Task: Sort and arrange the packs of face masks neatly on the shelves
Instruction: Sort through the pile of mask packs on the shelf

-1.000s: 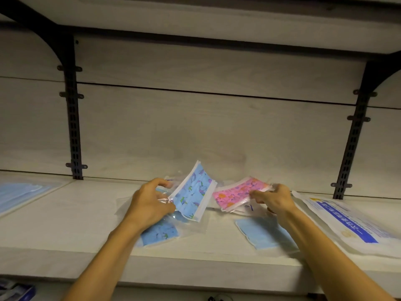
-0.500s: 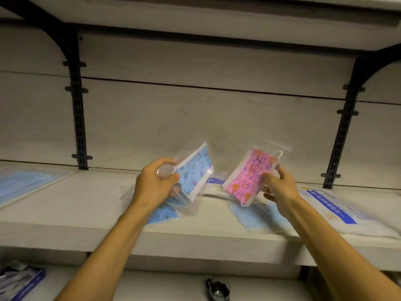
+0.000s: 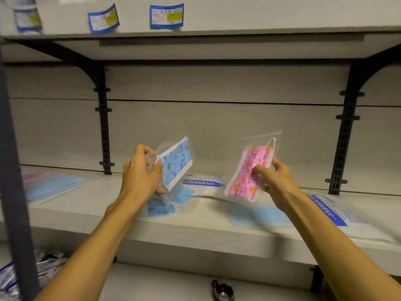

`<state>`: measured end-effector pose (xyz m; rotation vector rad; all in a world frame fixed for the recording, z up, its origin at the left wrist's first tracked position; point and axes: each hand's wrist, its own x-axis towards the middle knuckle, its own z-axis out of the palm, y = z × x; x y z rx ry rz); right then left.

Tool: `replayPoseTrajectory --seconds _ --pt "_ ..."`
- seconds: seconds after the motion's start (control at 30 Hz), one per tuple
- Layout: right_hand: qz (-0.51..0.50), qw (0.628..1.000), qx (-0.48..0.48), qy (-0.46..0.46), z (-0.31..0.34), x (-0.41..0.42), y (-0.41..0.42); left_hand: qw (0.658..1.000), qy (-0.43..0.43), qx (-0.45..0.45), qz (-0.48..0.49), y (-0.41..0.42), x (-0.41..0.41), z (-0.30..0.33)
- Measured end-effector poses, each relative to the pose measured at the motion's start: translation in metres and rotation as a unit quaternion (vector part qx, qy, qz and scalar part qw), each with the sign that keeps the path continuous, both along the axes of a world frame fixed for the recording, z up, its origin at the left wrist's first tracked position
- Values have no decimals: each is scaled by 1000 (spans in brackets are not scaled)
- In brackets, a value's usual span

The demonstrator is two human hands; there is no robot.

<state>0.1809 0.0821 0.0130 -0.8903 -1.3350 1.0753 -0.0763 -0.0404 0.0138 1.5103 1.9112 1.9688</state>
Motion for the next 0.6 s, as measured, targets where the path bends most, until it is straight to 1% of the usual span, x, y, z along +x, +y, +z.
replayPoseTrajectory --seconds 0.13,0.27,0.4,0.5,0.53,0.6 --pt "47 999 13 -10 3 2 -19 1000 -1 12 14 -26 13 4" --pt "105 994 24 -6 7 -1 -39 998 3 12 65 -53 20 10" --pt "151 988 29 -7 4 -13 -56 993 3 -26 117 -85 20 14" --pt "177 984 27 -13 -4 -26 -69 981 38 -76 176 -113 19 15" --pt "187 982 26 -14 -6 -31 -74 979 40 -85 179 -121 15 14" --pt "204 979 26 -9 -12 -41 -84 984 33 -95 146 -135 5 10"
